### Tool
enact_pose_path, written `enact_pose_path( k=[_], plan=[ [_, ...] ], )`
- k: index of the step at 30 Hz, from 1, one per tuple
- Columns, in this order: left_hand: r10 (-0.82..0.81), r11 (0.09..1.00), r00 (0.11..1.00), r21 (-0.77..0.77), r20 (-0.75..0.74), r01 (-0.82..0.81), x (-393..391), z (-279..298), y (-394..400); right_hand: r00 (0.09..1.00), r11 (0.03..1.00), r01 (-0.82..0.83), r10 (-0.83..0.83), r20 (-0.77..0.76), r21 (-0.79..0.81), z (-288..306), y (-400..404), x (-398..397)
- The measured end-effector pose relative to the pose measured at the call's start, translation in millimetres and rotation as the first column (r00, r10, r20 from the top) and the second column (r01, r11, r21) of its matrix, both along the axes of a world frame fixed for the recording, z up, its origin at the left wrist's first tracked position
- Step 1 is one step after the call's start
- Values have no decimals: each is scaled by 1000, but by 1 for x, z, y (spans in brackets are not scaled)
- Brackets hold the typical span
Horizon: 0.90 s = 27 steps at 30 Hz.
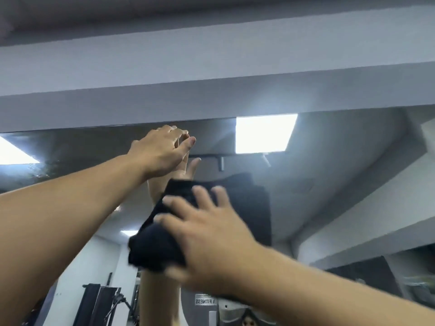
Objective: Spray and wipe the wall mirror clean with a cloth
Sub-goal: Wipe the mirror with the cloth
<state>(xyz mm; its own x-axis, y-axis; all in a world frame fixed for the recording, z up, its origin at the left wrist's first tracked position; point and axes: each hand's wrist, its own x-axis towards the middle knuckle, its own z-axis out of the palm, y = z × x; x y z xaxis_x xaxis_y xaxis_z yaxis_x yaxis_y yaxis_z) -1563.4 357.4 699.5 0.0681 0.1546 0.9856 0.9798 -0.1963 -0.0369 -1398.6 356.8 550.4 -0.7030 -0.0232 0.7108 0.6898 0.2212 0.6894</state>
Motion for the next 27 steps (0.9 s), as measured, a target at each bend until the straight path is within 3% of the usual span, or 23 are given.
enact_pose_path(
  k=[4,8,11,14,20,23,27],
  plan=[
    [-5,999,1000,-52,15,6,-1,1,-4,996,1000,-3,2,93,7,-22,9,-7],
    [-9,998,1000,-68,22,10,-3,3,-6,998,1000,-30,30,51,6,0,7,-3],
    [-50,992,999,-113,16,51,-9,11,-12,998,1000,-13,12,-63,-16,42,1,3],
    [-74,992,996,-107,-49,68,-12,17,-11,963,1000,5,-11,-269,-25,95,-1,16],
    [-104,988,992,-120,-68,95,-33,16,-3,759,998,21,-49,-649,-51,168,-1,29],
    [-137,990,985,-33,-103,134,-51,14,-6,712,997,59,-79,-698,-53,174,1,18],
    [-109,993,994,43,-23,110,-83,18,-11,763,996,80,-77,-642,-24,156,2,3]
  ],
)
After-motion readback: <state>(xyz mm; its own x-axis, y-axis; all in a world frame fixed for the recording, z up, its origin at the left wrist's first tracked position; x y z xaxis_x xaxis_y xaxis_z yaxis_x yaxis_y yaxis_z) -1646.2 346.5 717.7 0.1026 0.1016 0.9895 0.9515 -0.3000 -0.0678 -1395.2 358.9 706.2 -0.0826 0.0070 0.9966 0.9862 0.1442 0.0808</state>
